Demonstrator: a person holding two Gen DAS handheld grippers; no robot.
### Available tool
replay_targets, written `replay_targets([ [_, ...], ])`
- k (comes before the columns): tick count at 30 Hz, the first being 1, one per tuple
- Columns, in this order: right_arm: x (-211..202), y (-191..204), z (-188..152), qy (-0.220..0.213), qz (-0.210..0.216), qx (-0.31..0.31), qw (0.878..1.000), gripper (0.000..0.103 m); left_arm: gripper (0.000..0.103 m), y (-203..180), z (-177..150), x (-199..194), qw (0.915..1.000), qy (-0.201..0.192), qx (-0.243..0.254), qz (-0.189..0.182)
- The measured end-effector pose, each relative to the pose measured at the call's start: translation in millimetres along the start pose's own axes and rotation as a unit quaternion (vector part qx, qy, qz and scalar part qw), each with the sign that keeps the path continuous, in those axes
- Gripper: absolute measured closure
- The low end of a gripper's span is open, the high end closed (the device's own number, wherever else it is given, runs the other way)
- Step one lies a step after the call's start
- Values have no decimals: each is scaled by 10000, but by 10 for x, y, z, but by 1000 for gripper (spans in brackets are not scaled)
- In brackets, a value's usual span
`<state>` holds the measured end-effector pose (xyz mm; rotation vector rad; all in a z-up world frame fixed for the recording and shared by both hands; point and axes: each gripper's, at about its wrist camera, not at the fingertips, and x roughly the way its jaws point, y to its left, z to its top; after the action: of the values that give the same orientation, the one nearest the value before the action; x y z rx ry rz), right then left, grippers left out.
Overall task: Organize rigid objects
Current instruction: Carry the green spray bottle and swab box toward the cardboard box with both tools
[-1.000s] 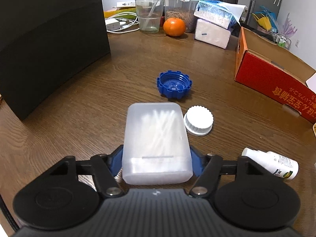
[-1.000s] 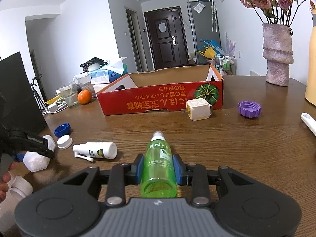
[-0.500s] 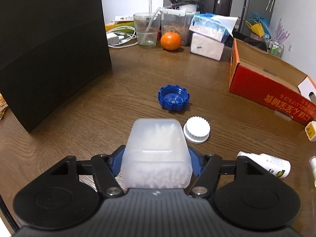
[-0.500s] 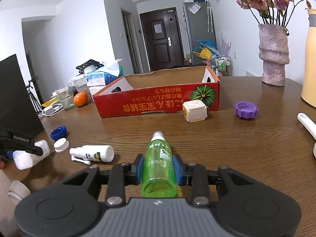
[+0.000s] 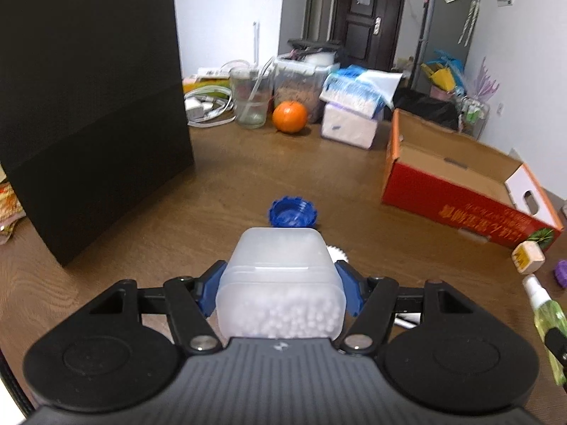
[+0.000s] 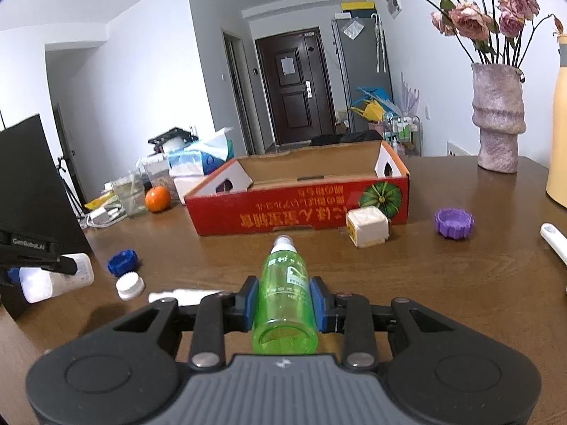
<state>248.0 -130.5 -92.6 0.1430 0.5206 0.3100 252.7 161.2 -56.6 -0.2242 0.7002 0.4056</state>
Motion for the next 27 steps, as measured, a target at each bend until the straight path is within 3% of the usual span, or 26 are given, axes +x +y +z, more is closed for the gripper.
replay_targets([
  [12,87,128,381,-401,111,129,9991,73,37,-298,291,-205,9987,-366,21,-345],
  [27,487,163,747,-537,149,346,9978,73,36,-832,642,-64,9966,-621,176,-507],
])
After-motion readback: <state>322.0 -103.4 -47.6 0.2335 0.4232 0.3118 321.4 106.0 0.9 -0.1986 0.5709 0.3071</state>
